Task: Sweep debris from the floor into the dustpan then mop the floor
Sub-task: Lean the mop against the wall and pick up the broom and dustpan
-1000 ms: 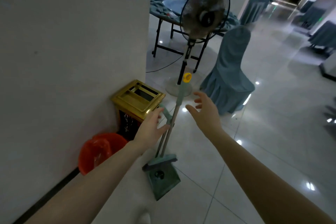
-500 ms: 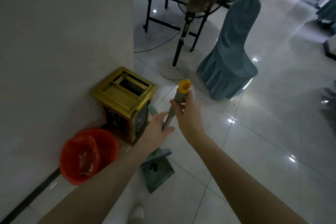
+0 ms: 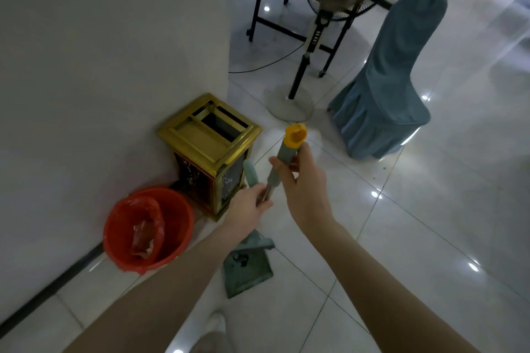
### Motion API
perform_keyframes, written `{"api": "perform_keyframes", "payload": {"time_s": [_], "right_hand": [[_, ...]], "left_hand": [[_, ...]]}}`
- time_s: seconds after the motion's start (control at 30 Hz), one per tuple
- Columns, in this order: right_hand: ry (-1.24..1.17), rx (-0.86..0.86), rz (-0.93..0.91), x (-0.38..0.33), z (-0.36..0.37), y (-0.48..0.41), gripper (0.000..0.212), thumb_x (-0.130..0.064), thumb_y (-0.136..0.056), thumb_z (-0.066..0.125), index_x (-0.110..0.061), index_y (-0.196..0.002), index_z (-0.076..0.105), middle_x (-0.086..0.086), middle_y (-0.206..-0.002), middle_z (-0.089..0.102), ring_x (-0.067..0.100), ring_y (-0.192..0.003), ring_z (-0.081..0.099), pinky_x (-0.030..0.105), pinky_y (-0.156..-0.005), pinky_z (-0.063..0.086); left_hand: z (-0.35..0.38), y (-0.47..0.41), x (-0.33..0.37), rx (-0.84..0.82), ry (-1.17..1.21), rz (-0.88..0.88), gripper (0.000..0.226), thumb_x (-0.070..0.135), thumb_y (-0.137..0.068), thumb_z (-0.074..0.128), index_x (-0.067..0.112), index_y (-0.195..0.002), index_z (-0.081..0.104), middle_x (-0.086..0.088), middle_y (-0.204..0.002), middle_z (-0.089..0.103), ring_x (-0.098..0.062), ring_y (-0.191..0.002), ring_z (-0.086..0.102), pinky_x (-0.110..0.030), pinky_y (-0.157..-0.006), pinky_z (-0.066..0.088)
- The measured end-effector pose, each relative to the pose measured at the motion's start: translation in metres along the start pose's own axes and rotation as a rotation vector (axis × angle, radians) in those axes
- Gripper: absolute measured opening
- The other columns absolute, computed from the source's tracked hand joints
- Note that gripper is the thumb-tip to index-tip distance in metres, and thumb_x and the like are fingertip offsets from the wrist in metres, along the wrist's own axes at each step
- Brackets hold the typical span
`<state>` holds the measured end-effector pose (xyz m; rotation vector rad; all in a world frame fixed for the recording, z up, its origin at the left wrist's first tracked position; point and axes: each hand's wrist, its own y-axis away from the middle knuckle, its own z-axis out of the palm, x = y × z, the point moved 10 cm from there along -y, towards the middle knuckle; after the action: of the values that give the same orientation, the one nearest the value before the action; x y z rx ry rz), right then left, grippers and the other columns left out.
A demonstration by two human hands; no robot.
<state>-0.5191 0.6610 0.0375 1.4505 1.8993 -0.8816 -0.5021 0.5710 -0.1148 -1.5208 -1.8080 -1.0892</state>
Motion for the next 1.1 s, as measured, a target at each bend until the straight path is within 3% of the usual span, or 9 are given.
{"api": "perform_keyframes", "payload": {"time_s": [0.07,0.27,0.43,0.57,0.77,0.9,0.97,1.1], "right_hand": [[0.0,-0.016,-0.048,-0.013,0.002,0.014,0.021,-0.029,-0.093,0.06,-0.029,-0.104,0.042,-0.031,-0.084,0.048,-0.026,-0.08,0.052,-0.002,-0.069,0.042],[-0.038,-0.096,-0.255,-0.073,0.01,0.068,0.023,-0.03,-0.093,0.06,-0.019,-0.108,0.048,-0.016,-0.083,0.055,-0.005,-0.071,0.057,0.012,-0.067,0.049],[-0.122,-0.149,-0.384,-0.127,0.018,0.12,0.024,-0.032,-0.094,0.06,-0.015,-0.107,0.051,-0.017,-0.07,0.048,0.001,-0.061,0.051,0.017,-0.059,0.043],[-0.143,-0.206,-0.434,-0.164,0.028,0.154,0.026,-0.045,-0.093,0.057,-0.024,-0.104,0.048,-0.005,-0.077,0.059,0.012,-0.07,0.059,0.038,-0.065,0.053],[-0.164,-0.254,-0.568,-0.229,0.059,0.203,0.022,-0.043,-0.093,0.058,-0.029,-0.1,0.043,-0.014,-0.065,0.05,0.008,-0.06,0.053,0.028,-0.055,0.04],[-0.189,-0.341,-0.624,-0.27,0.097,0.232,0.029,-0.042,-0.093,0.059,-0.019,-0.108,0.048,0.0,-0.072,0.061,0.024,-0.068,0.061,0.043,-0.06,0.05],[-0.204,-0.386,-0.639,-0.29,0.12,0.246,0.03,-0.041,-0.093,0.059,-0.018,-0.107,0.048,0.003,-0.073,0.062,0.025,-0.067,0.061,0.042,-0.06,0.05],[-0.207,-0.461,-0.649,-0.327,0.172,0.269,0.031,-0.04,-0.093,0.06,-0.018,-0.111,0.048,0.005,-0.081,0.065,0.023,-0.07,0.062,0.036,-0.062,0.05]], "left_hand": [[-0.006,0.017,-0.005,0.03,0.009,-0.003,0.007,0.024,-0.09,0.063,0.021,-0.095,0.059,0.006,-0.091,0.067,-0.006,-0.087,0.062,-0.03,-0.087,0.051],[-0.038,0.093,-0.014,0.164,0.044,0.041,0.007,0.024,-0.09,0.064,0.025,-0.09,0.056,0.014,-0.074,0.061,0.005,-0.07,0.057,-0.024,-0.07,0.047],[-0.069,0.175,-0.021,0.356,0.076,0.036,0.021,0.025,-0.09,0.063,0.019,-0.111,0.061,0.002,-0.097,0.07,-0.013,-0.088,0.064,-0.033,-0.083,0.051],[-0.096,0.238,-0.027,0.523,0.082,0.051,0.026,0.027,-0.091,0.063,0.019,-0.115,0.061,0.007,-0.099,0.07,-0.006,-0.088,0.065,-0.027,-0.083,0.051],[-0.139,0.313,-0.067,0.686,0.05,-0.087,0.026,0.035,-0.089,0.063,0.03,-0.114,0.059,0.018,-0.095,0.065,0.011,-0.078,0.057,-0.018,-0.077,0.045],[-0.171,0.356,-0.1,0.746,0.057,-0.146,0.022,0.036,-0.089,0.063,0.031,-0.11,0.058,0.01,-0.092,0.07,-0.005,-0.08,0.066,-0.034,-0.079,0.056],[-0.186,0.375,-0.12,0.762,0.076,-0.174,0.03,0.036,-0.089,0.063,0.026,-0.117,0.058,0.004,-0.097,0.072,-0.012,-0.084,0.069,-0.039,-0.081,0.056],[-0.224,0.409,-0.159,0.808,0.13,-0.194,0.031,0.036,-0.089,0.063,0.026,-0.118,0.058,0.006,-0.097,0.072,-0.009,-0.085,0.069,-0.035,-0.081,0.057]]}}
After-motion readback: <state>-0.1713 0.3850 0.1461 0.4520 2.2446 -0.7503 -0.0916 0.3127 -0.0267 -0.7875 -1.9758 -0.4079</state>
